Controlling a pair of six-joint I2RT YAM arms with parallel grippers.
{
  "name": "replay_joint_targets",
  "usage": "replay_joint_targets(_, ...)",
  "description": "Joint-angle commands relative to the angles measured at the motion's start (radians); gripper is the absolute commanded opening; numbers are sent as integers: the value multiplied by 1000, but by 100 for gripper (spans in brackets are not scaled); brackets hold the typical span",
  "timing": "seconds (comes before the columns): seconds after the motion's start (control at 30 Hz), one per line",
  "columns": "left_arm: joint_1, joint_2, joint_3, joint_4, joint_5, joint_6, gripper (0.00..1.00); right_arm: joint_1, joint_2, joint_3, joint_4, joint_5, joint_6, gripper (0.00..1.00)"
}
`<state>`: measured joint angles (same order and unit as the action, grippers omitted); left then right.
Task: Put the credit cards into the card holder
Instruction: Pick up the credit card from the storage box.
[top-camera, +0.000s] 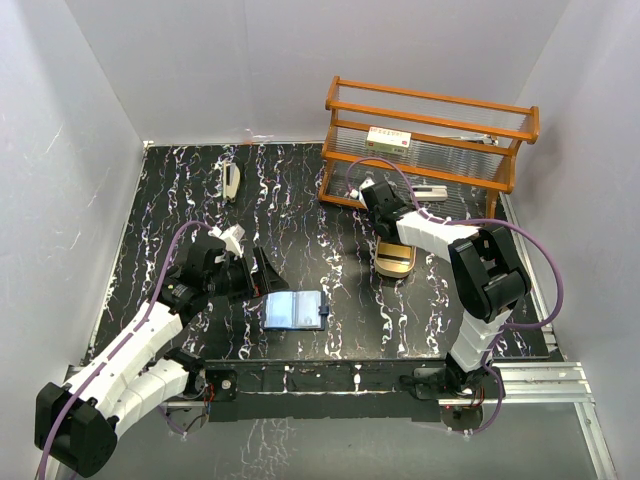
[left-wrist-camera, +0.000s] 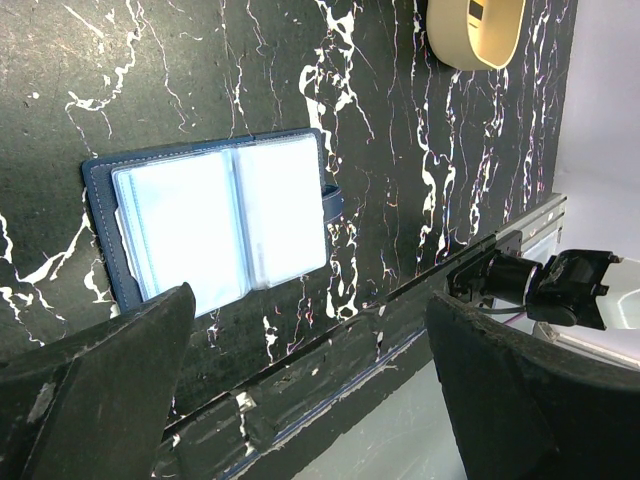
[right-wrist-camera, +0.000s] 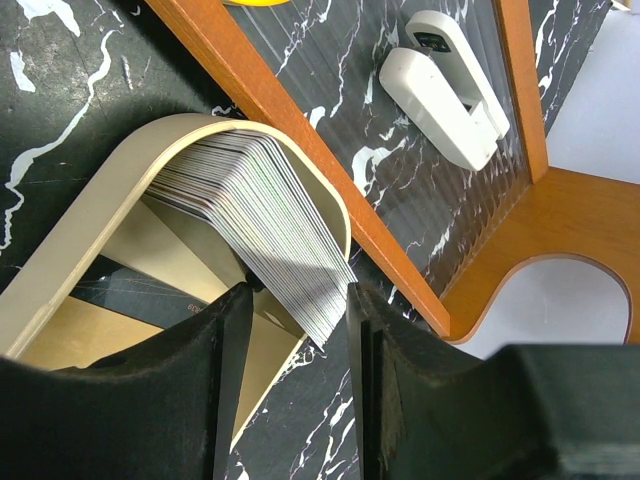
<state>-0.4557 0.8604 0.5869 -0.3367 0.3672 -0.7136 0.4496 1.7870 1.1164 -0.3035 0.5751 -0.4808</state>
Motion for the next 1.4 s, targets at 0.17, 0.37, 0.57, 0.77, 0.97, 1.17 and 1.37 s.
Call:
replay_joint_targets(0.17,-5,0,-5,4,20,6,99,-14,-11,14,55,28,-6,35)
replay_joint_targets(0.37,-5,14,16,-2,38,8,99,-12,-11,23,52,25,-4,26)
replay_joint_targets(0.57,-5,11,25,-8,33,9,99,-13,-20,29,51,31,-1,23)
replay_joint_targets(0.77,-5,20,19,0,39,3,99,-13,-34,33,46,29,4,22)
replay_joint_targets(0.97,-5,27,20,5,47,-1,99,-13,-38,38,41,34,5,20)
replay_joint_targets(1.17,-5,35,15,10,45,-5,99,-13,-39,35,29,40,14,17)
replay_joint_targets(1.37,-4,30,8,6,38,-7,99,-13,-78,34,22,40,17,13)
